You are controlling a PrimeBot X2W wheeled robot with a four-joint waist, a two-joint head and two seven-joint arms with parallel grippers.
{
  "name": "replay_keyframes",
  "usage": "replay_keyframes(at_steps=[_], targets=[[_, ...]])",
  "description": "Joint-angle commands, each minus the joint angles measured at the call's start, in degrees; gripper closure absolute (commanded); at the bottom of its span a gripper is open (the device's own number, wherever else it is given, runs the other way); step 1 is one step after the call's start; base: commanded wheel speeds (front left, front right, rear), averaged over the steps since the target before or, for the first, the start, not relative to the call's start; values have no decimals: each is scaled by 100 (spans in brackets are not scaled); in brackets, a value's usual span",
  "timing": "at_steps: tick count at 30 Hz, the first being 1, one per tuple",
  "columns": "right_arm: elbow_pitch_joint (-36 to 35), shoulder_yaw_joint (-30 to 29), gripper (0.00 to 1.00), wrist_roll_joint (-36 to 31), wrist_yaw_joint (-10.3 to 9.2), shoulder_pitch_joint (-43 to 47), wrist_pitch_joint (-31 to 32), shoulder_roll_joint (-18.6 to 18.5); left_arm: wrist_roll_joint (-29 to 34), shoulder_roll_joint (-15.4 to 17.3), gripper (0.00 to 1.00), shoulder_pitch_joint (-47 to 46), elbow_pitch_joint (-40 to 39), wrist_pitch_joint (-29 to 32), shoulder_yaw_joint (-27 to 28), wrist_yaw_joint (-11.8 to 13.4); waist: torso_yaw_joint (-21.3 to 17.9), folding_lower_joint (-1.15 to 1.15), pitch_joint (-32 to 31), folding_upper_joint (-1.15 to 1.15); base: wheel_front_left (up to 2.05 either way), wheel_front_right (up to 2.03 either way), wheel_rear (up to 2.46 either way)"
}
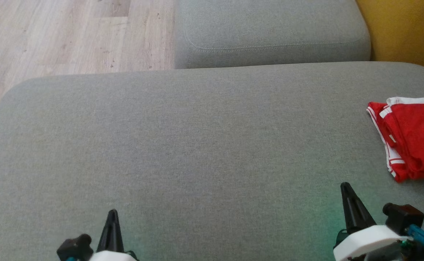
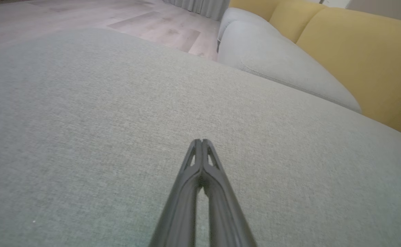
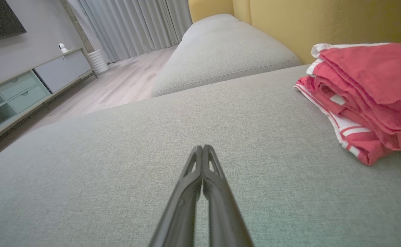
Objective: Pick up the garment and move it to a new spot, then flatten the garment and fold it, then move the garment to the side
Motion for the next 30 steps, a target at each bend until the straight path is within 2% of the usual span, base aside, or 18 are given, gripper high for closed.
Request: replay_keyframes(at_steps=[1,30], targets=[[-161,-15,100,164,6,-261,8,-51,-98,23,100,-255,-165,13,139,-37,-1,0,2,0,0,0,0],[-73,-117,100,2149,14,-511,182,-116,-1413,-193,100,-426,-193,457,854,-536,-46,0,46,0,0,0,0]])
